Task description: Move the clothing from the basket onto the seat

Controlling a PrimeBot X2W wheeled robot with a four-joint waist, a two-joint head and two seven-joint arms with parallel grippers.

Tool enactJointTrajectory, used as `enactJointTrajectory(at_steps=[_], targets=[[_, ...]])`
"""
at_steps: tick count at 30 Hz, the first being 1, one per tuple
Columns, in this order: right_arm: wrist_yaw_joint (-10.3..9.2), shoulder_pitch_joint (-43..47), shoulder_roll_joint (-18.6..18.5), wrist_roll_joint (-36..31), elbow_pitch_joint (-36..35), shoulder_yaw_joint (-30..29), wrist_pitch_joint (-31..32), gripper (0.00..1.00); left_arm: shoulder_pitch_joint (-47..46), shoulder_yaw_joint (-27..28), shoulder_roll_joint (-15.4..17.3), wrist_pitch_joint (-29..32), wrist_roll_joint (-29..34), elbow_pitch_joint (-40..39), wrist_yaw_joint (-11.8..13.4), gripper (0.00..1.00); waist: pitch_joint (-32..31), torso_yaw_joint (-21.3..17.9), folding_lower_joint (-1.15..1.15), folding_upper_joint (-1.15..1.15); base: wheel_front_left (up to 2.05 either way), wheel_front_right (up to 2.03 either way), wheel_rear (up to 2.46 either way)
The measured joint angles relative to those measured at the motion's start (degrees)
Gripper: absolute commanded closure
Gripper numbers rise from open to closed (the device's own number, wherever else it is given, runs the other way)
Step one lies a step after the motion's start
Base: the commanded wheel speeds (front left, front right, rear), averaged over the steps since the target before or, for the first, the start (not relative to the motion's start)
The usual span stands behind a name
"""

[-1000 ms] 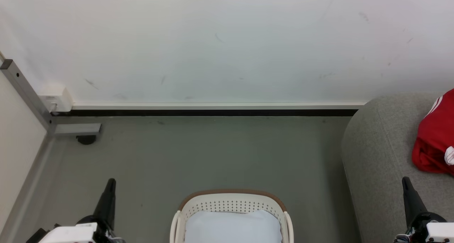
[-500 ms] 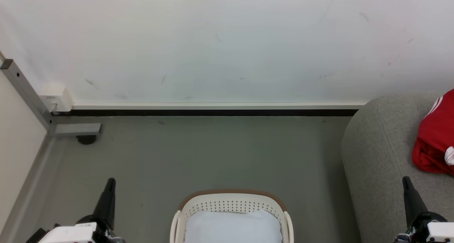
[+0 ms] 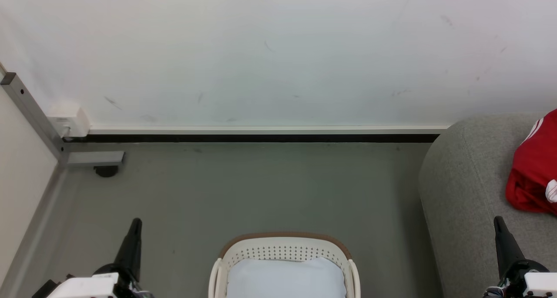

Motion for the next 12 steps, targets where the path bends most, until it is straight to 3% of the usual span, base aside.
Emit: enactJointTrajectory(at_steps=[12], targets=[[0.00, -0.01, -0.01, 0.00, 0.00, 0.00, 0.00, 1.00, -0.01, 0.00, 0.00, 0.00, 0.00, 0.01, 0.00, 1.00, 0.00, 0.00, -0.01, 0.00, 0.00, 0.00, 0.00]])
